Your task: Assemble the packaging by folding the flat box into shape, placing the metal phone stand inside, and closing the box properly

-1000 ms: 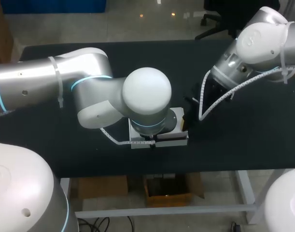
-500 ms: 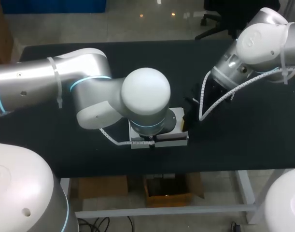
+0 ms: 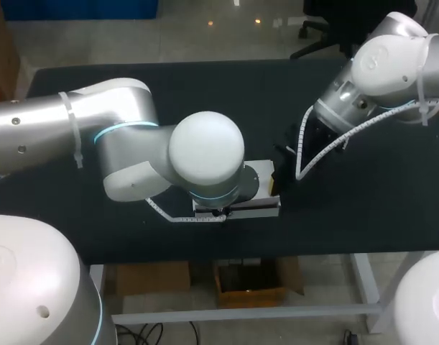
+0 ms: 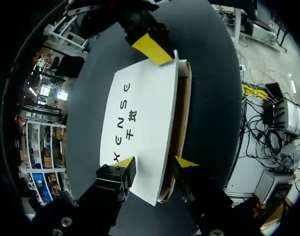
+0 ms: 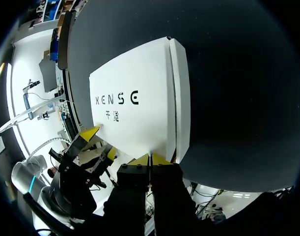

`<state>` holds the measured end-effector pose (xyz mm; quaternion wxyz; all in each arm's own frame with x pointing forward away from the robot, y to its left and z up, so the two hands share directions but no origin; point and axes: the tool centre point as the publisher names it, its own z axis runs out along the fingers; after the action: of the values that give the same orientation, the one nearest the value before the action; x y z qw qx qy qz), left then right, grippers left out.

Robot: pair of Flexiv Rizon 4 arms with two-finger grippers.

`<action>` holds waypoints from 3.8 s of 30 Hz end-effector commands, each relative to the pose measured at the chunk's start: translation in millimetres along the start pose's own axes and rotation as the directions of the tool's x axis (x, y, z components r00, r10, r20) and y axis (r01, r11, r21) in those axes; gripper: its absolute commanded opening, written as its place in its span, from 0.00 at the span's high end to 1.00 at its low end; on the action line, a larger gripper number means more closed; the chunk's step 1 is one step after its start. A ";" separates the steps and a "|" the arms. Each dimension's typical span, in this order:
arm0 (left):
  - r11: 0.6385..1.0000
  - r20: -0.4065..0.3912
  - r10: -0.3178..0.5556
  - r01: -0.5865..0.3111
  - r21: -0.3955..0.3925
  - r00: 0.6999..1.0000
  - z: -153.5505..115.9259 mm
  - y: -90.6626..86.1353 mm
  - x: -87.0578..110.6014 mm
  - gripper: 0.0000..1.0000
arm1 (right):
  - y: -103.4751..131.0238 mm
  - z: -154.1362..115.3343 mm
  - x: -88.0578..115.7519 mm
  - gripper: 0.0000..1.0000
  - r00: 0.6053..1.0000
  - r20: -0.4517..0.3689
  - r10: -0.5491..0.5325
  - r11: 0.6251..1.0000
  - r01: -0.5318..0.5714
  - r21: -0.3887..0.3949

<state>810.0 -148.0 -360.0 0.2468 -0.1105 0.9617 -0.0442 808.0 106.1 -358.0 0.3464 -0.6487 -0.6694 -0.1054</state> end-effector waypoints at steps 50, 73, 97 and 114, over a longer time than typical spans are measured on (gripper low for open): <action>0.967 -0.167 -0.217 0.235 0.098 0.962 2.6 25.4 -20.5 1.00 | 3.0 2.1 1.1 1.00 1.000 0.006 0.002 1.000 -0.002 0.001; 0.966 -0.179 -0.229 0.246 0.077 0.957 13.6 26.4 -17.1 1.00 | 6.3 11.0 -8.3 1.00 1.000 0.001 0.018 1.000 -0.018 0.016; 0.959 -0.195 -0.258 0.276 0.071 0.946 21.6 31.2 -8.5 1.00 | 8.1 21.7 -15.2 1.00 1.000 -0.020 0.019 0.999 -0.018 0.031; 0.965 -0.181 -0.235 0.252 0.077 0.955 18.3 25.5 -9.6 1.00 | 6.4 20.3 -11.7 1.00 1.000 -0.012 0.003 1.000 -0.003 0.011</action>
<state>817.0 -118.1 -368.3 0.1652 -0.2111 0.9543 -0.1324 801.0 108.0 -372.1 0.3468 -0.6494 -0.6678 -0.1099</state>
